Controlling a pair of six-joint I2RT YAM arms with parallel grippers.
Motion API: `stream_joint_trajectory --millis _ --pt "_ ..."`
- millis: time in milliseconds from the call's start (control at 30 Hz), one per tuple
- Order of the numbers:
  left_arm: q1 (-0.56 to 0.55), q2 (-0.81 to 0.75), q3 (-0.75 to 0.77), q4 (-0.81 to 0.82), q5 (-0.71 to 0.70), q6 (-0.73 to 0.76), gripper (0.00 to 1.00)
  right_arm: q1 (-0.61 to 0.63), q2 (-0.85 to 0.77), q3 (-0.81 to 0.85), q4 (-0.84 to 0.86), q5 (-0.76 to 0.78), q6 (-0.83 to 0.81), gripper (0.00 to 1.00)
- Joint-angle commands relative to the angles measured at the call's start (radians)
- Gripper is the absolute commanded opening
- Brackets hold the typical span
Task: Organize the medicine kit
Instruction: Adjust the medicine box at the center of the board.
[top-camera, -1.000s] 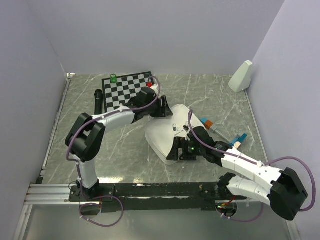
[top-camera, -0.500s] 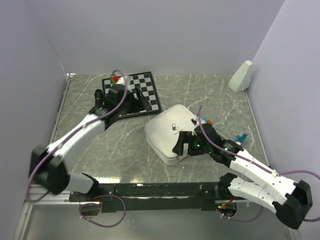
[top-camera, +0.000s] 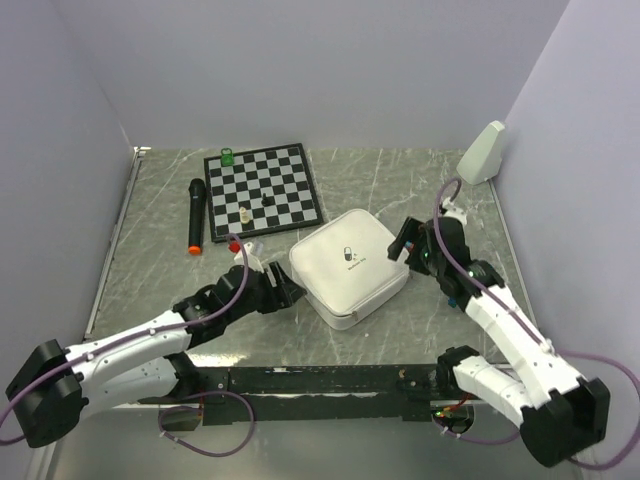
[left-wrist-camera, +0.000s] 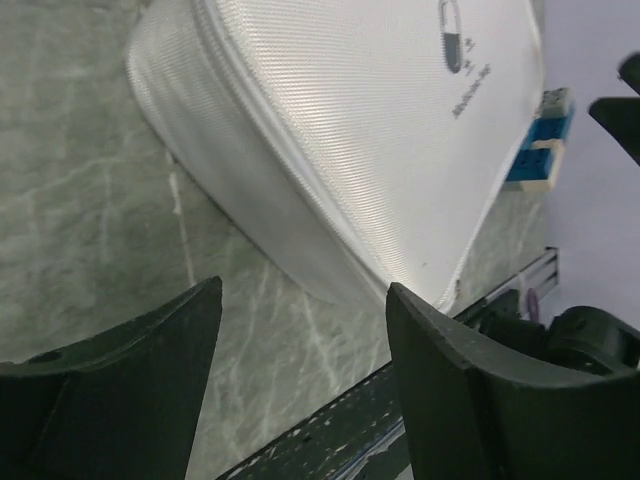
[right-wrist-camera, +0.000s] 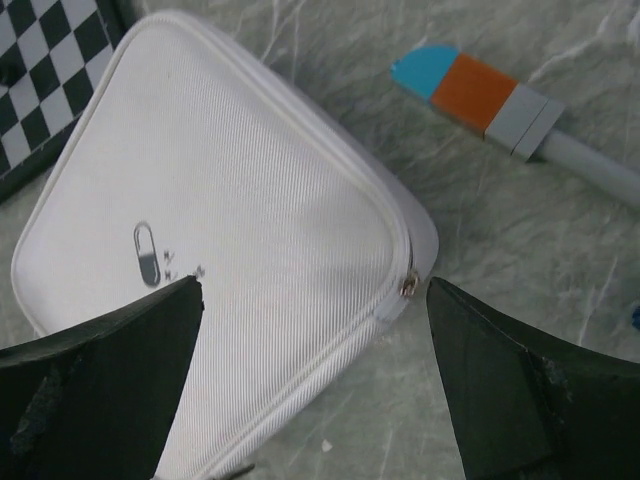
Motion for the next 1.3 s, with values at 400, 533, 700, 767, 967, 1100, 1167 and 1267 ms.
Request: stream_joint_trajectory --millis 400,533,700,767,967,1100,1167,1267 --pt "0.102 0.306 0.091 0.340 0.152 -0.007 0.74 -0.100 0.279 -0.035 0.205 -0.188 -0.078 0.99" --pt "0.170 0.395 0.091 0.425 0.253 -0.021 0.69 -0.099 0.245 -0.093 0.240 -0.292 -0.092 0.92" --pt "0.239 0.479 0.184 0.417 0.327 0.027 0.66 -0.031 0.176 -0.160 0.249 -0.333 -0.075 0.88" --pt "0.259 0.507 0.231 0.407 0.344 0.054 0.65 0.005 0.147 -0.194 0.263 -0.336 -0.053 0.88" --pt "0.311 0.634 0.387 0.360 0.436 0.096 0.58 0.068 0.107 -0.223 0.251 -0.314 0.002 0.88" --pt "0.315 0.580 0.426 0.219 0.366 0.116 0.62 0.068 0.017 -0.161 0.112 -0.181 -0.009 0.98" --pt "0.315 0.494 0.419 0.078 0.214 0.139 0.67 0.067 -0.031 -0.110 0.018 -0.135 -0.026 1.00" --pt "0.314 0.316 0.351 -0.109 -0.007 0.128 0.72 0.070 -0.083 -0.043 -0.051 -0.072 -0.059 1.00"
